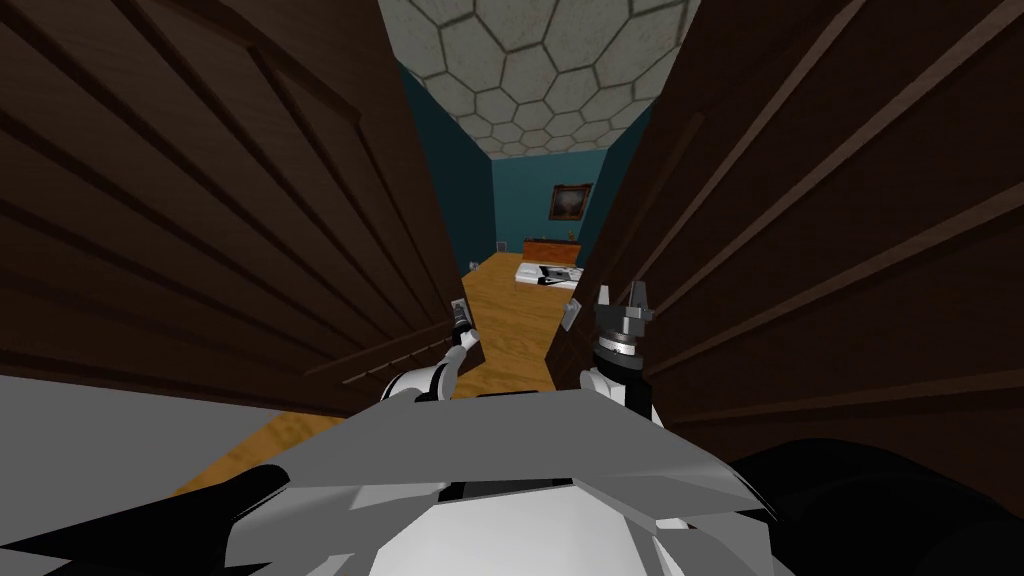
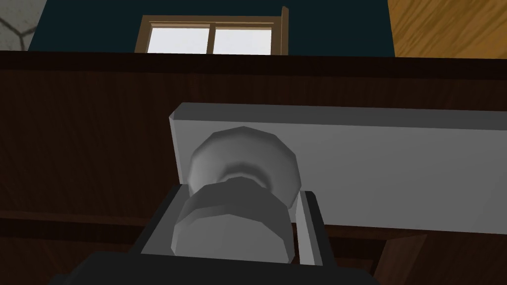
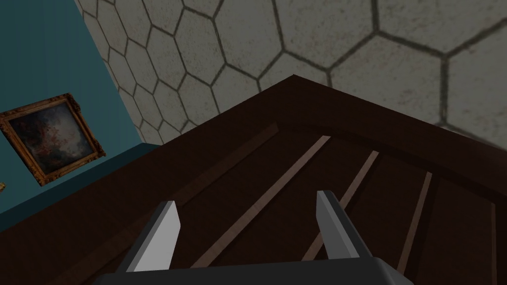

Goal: Push the door open

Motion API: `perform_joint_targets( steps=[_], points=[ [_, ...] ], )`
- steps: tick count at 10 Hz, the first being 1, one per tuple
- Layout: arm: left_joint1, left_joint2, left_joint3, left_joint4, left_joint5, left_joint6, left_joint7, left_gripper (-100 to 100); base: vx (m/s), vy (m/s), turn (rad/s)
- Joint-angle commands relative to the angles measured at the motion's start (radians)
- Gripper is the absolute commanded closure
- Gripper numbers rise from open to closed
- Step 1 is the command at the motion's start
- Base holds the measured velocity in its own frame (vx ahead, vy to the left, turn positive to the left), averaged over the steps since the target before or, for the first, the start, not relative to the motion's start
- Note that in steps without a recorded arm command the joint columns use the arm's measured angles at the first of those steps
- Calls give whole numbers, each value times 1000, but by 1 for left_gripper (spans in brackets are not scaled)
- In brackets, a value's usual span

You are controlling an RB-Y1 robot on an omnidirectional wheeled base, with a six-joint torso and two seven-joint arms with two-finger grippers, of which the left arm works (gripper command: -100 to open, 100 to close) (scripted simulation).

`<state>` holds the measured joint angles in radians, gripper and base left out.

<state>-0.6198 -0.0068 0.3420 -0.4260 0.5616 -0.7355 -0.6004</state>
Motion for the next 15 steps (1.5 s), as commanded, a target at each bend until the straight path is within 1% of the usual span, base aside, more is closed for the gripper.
perform_joint_targets(
  steps=[1, 4, 5, 7, 8, 9, 10, 12, 13, 14, 15],
  points=[
    [0, 1, 0, 1, 0, -1, 0, 100, -28, -7, -7],
    [0, 1, 0, 1, 0, -1, 0, 100, -4, -1, -1],
    [0, 22, 16, 4, 16, -7, -16, 100, 89, -30, -24],
    [0, 22, 16, 2, 16, -7, -16, 100, 98, -4, 26],
    [-3, 37, 33, 6, 34, -17, -32, 100, 167, 29, -16],
    [-3, 37, 33, 6, 34, -17, -32, 100, 164, 3, -2],
    [-2, 37, 33, -36, 34, -17, -32, 100, 60, -11, 36],
    [-3, 37, 33, -3, 34, -17, -32, 100, 10, 8, -5],
    [-3, 37, 33, 6, 34, -17, -32, 100, -10, -2, -11],
    [-6, 45, 52, 7, 54, -28, -52, 100, 108, 2, -10],
    [-7, 46, 57, 8, 59, -31, -57, 100, 145, -30, 44]
  ],
)
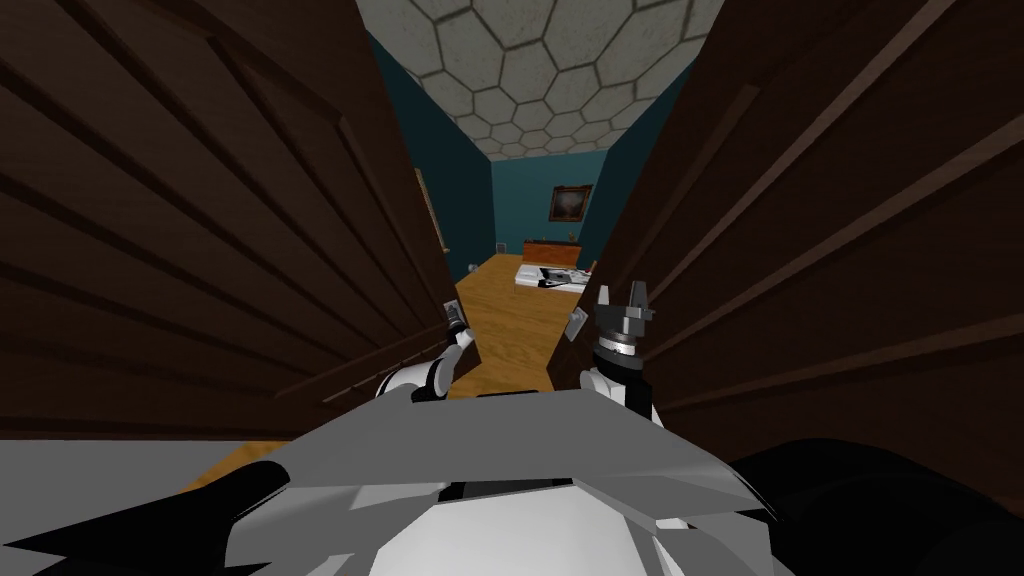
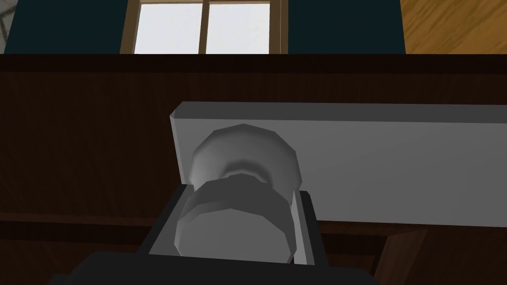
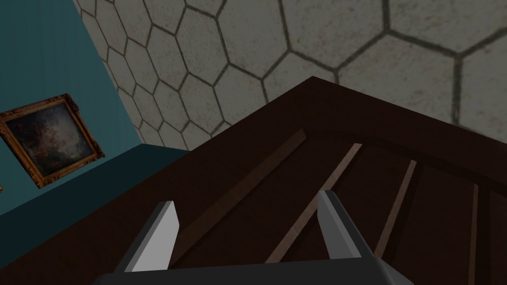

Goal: Push the door open

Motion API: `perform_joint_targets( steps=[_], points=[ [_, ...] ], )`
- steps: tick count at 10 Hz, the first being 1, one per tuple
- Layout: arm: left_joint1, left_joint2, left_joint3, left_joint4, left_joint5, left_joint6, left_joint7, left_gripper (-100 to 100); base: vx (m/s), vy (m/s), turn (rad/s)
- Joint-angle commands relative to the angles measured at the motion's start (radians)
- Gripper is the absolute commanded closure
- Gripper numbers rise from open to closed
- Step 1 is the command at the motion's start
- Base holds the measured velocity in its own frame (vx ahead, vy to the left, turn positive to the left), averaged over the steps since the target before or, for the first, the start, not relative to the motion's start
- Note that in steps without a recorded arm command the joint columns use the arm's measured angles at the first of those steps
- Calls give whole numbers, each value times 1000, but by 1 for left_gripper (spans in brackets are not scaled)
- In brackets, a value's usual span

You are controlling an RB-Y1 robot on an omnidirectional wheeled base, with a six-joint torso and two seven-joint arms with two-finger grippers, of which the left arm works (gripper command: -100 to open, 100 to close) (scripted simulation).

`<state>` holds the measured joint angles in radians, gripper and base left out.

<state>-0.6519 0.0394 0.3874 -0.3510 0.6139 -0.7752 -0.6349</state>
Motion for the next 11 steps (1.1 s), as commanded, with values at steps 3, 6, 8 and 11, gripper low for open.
perform_joint_targets(
  steps=[3, 6, 8, 11],
  points=[
    [23, -2, 31, -66, 27, -3, -42, 100, 103, -5, 16],
    [20, -10, 48, -65, 45, -13, -59, 100, 175, 5, 39],
    [23, -18, 56, -65, 52, -14, -66, 100, 114, 14, 23],
    [23, -2, 72, -49, 69, -29, -82, 100, 106, 19, 6]
  ],
)
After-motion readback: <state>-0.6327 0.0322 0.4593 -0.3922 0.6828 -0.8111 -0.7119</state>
